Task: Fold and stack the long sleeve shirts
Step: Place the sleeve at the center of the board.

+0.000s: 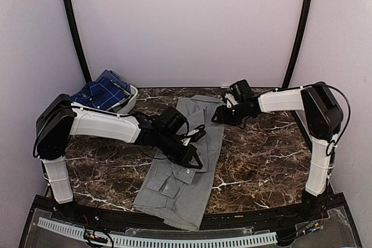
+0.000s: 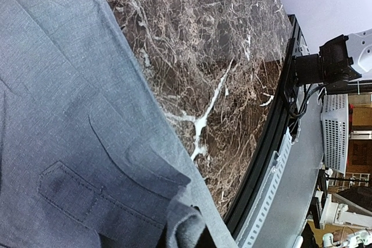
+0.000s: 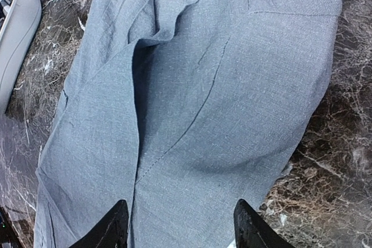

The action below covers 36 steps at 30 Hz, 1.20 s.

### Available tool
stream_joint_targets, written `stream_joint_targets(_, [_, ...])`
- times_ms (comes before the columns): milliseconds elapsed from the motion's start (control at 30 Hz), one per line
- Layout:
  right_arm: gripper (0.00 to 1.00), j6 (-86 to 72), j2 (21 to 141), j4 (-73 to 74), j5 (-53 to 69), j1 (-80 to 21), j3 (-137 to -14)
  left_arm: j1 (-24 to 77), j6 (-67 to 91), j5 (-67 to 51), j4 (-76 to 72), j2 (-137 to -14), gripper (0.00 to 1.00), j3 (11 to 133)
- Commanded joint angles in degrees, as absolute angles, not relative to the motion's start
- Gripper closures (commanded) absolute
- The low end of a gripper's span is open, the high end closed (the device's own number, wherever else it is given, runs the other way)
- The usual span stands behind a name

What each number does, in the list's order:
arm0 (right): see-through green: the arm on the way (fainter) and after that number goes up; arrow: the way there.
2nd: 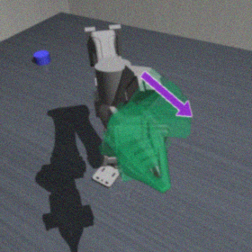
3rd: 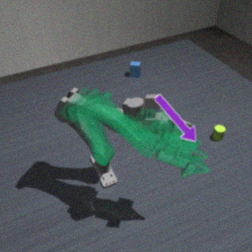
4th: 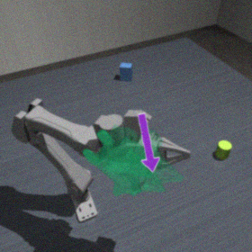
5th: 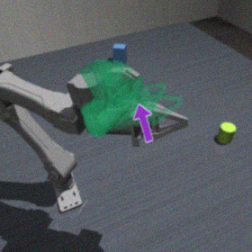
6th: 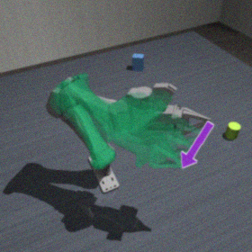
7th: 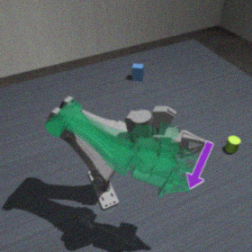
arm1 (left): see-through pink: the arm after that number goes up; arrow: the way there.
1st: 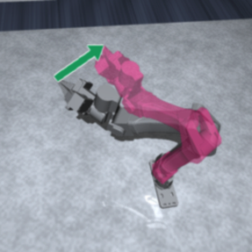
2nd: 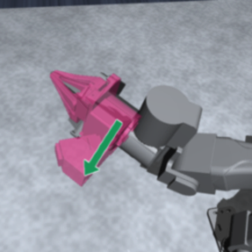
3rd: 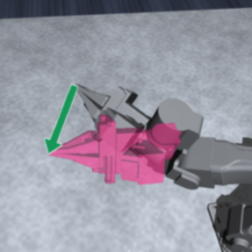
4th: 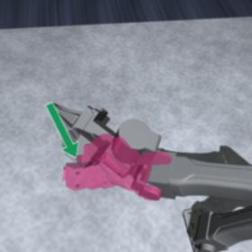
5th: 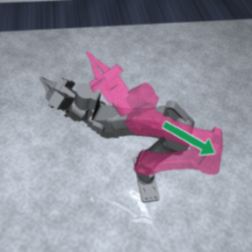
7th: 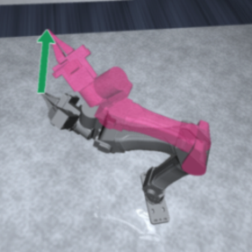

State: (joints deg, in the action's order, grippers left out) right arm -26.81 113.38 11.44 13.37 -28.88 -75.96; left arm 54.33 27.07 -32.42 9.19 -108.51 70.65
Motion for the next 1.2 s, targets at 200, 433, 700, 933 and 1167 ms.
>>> stream_joint_targets(200, [0.41, -26.68, 108.98, 10.03, 12.25, -29.88, -73.52, 55.56, 25.91, -36.78, 7.36, -103.92, 1.0, 66.64])
stream_joint_targets(433, [0.41, -26.81, 108.46, 9.85, 12.07, -30.13, -72.69, 56.06, 25.71, -38.06, 6.72, -103.79, 1.0, 65.14])
stream_joint_targets(700, [0.41, -26.78, 108.28, 10.17, 11.96, -30.69, -72.44, 56.44, 25.29, -36.77, 7.51, -103.59, 0.86, 65.23])
stream_joint_targets(933, [0.41, -27.04, 105.87, 10.52, 12.41, -31.71, -71.31, 55.68, 24.95, -32.77, 7.97, -96.59, 0.34, 65.82])
stream_joint_targets(1167, [0.42, -28.56, 103.66, 10.32, 12.79, -36.13, -69.42, 51.47, 26.2, -31.5, 8.31, -94.52, 0.37, 66.77])
